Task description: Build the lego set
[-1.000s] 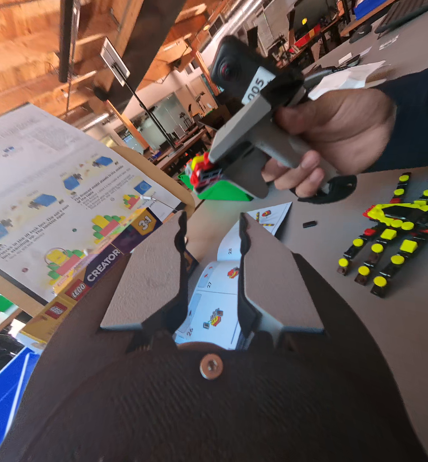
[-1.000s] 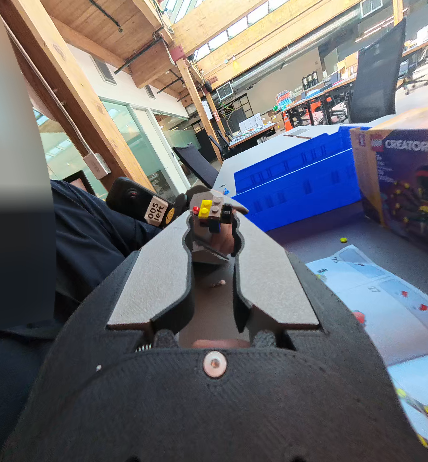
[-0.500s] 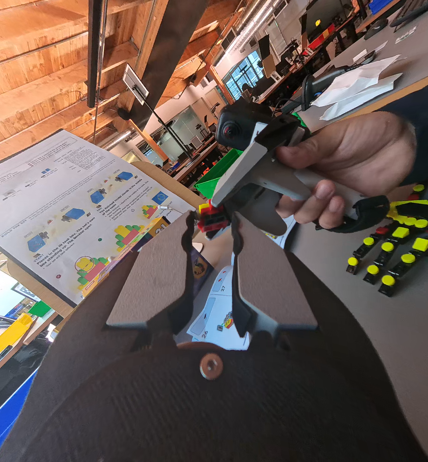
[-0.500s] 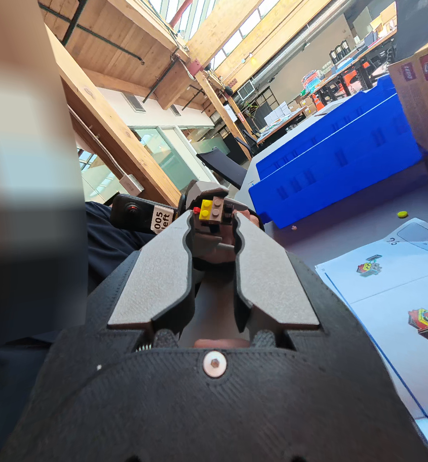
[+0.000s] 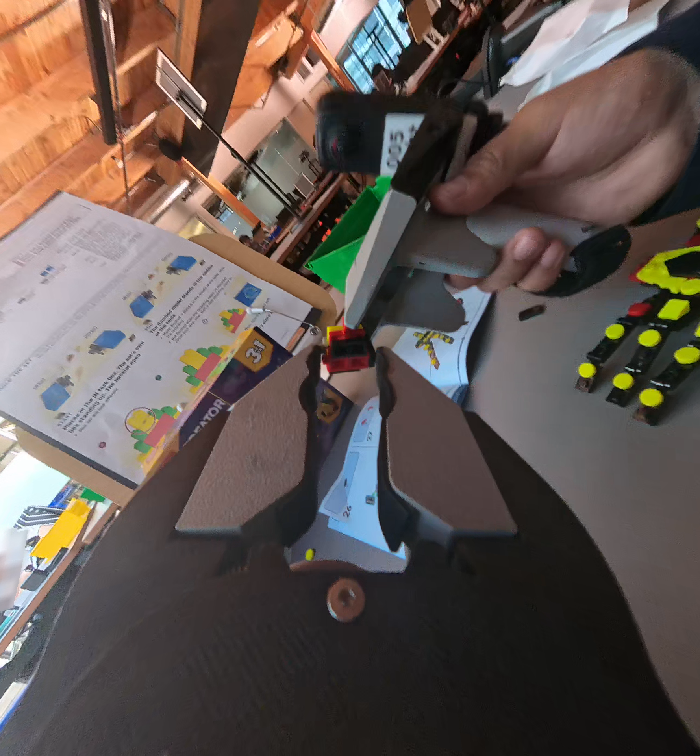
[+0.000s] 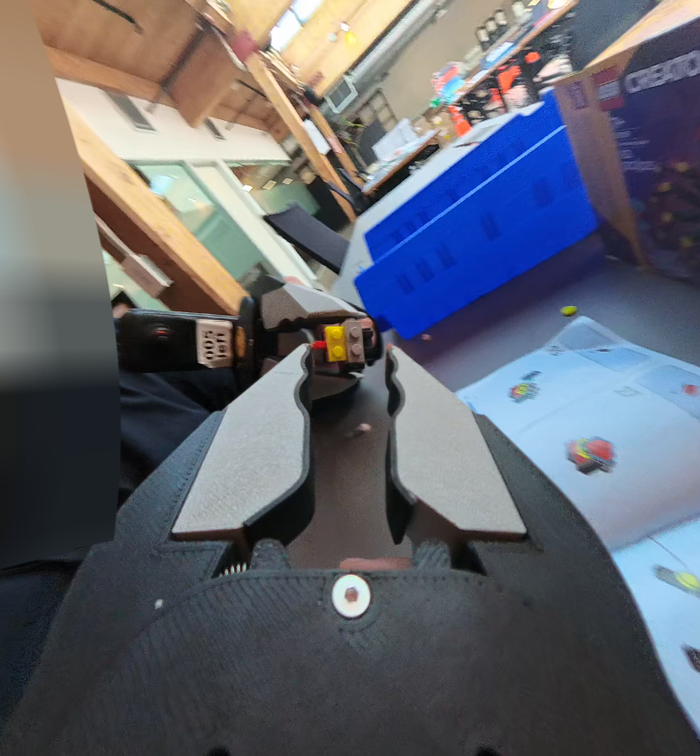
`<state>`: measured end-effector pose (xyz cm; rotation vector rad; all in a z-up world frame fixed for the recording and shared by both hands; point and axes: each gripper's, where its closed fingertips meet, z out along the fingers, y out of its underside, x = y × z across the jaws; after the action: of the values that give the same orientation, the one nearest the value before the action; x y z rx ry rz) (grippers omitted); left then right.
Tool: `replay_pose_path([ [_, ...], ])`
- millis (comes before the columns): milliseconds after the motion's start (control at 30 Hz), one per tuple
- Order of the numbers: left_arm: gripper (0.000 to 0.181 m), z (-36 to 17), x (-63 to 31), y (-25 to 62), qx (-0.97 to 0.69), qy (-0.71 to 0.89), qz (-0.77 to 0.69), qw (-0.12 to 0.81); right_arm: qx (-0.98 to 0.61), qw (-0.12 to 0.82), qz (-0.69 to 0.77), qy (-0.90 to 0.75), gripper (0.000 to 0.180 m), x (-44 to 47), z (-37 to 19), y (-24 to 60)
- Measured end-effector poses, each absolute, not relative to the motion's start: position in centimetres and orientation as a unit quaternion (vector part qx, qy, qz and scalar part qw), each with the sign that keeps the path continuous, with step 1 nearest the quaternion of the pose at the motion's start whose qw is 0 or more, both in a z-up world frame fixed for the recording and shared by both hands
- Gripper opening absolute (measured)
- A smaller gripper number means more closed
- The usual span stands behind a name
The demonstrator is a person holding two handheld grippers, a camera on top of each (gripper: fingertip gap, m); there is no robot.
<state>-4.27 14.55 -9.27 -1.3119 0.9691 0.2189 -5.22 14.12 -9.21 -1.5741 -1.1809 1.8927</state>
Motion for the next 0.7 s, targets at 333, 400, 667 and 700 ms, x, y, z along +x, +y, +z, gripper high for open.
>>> replay_pose_path([
  [333, 0.023, -12.2, -4.5, 15.8, -0.639, 0.446, 0.118, 0.616, -0.613, 0.346, 0.471, -0.532, 0.038, -6.1, -12.1, 14.8],
  [400, 0.023, -12.0, -4.2, 15.6, -0.633, 0.45, 0.121, 0.619, -0.613, 0.354, 0.465, -0.531, 0.023, -6.3, -12.2, 14.8],
  [667, 0.026, -11.2, -3.5, 14.6, -0.607, 0.457, 0.087, 0.645, -0.548, 0.265, 0.595, -0.524, 0.019, -5.2, -10.4, 12.8],
  [700, 0.026, -11.2, -3.5, 14.5, -0.6, 0.462, 0.092, 0.646, -0.541, 0.259, 0.611, -0.516, 0.019, -5.1, -10.0, 12.8],
])
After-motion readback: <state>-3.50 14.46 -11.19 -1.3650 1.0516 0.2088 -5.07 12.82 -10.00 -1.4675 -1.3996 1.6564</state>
